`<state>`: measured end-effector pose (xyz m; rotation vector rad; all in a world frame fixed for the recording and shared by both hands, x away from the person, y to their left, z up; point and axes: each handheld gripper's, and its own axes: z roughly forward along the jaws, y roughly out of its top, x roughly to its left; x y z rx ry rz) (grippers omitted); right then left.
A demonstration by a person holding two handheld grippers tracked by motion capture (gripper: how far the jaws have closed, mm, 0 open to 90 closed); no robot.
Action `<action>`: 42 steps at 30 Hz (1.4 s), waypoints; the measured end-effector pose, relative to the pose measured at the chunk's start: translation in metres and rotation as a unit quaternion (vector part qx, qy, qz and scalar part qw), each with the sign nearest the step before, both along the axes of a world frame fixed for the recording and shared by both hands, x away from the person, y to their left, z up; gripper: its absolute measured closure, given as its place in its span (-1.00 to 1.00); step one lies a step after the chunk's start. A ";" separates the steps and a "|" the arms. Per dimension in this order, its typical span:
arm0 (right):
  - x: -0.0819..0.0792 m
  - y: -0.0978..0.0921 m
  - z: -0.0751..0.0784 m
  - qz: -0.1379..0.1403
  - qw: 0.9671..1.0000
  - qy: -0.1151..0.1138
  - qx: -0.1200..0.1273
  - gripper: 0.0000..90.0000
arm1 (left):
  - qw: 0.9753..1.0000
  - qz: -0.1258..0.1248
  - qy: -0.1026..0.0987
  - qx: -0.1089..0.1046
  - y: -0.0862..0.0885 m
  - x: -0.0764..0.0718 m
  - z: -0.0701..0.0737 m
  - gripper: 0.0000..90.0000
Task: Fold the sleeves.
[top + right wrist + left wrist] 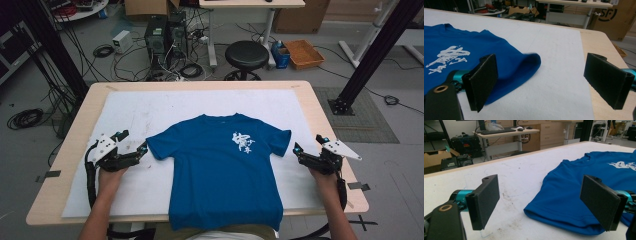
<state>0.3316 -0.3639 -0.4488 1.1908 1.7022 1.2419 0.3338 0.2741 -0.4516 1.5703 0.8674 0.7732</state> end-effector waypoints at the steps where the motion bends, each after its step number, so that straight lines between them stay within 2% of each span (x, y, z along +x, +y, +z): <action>1: 0.000 0.000 0.000 0.000 1.000 -0.001 0.000 -0.74 | 1.000 -0.001 0.000 0.002 0.000 0.000 0.000 -0.64; 15: 0.000 -0.001 0.000 -0.001 1.000 0.003 0.004 -0.74 | 1.000 0.003 0.003 0.004 -0.001 0.001 0.000 -0.63; 20: 0.001 0.000 0.000 -0.003 1.000 0.007 0.004 -0.74 | 1.000 0.010 0.012 0.000 -0.001 0.002 0.000 -0.60; 24: 0.005 -0.002 0.001 -0.008 1.000 0.025 0.011 -0.74 | 1.000 0.013 0.019 -0.004 0.000 0.004 0.001 -0.60; 26: 0.006 -0.003 0.001 -0.010 0.999 0.031 0.015 -0.74 | 1.000 0.012 0.018 0.000 -0.001 0.003 0.001 -0.60; 27: 0.007 -0.005 0.002 -0.011 0.999 0.042 0.029 -0.74 | 1.000 0.011 0.016 0.008 -0.002 0.003 0.001 -0.60; 28: 0.007 -0.005 0.002 -0.011 0.999 0.042 0.029 -0.74 | 1.000 0.011 0.016 0.008 -0.002 0.003 0.001 -0.60; 29: 0.009 -0.008 0.003 -0.012 0.996 0.063 0.058 -0.74 | 1.000 0.012 0.016 0.014 -0.003 0.003 0.001 -0.60; 32: 0.011 -0.008 0.008 -0.012 0.995 0.075 0.063 -0.65 | 1.000 0.013 0.017 0.016 -0.004 0.003 0.001 -0.60; 33: 0.015 -0.006 0.015 -0.009 0.994 0.083 0.076 -0.63 | 1.000 0.014 0.016 0.019 -0.004 0.003 0.001 -0.60; 38: 0.029 0.006 0.029 -0.012 0.991 0.105 0.077 -0.63 | 0.999 0.014 0.016 0.027 -0.006 0.003 0.001 -0.60; 39: 0.043 0.015 0.031 -0.019 0.988 0.127 0.081 -0.63 | 0.999 0.016 0.017 0.026 -0.006 0.003 0.001 -0.60; 40: 0.043 0.015 0.031 -0.019 0.988 0.127 0.081 -0.63 | 0.999 0.016 0.017 0.026 -0.006 0.003 0.001 -0.60; 41: 0.057 0.026 0.030 -0.014 0.982 0.151 0.111 -0.63 | 0.999 0.017 0.021 0.023 -0.005 0.004 0.001 -0.60; 42: 0.057 0.026 0.030 -0.014 0.982 0.151 0.111 -0.63 | 0.999 0.017 0.021 0.023 -0.005 0.004 0.001 -0.60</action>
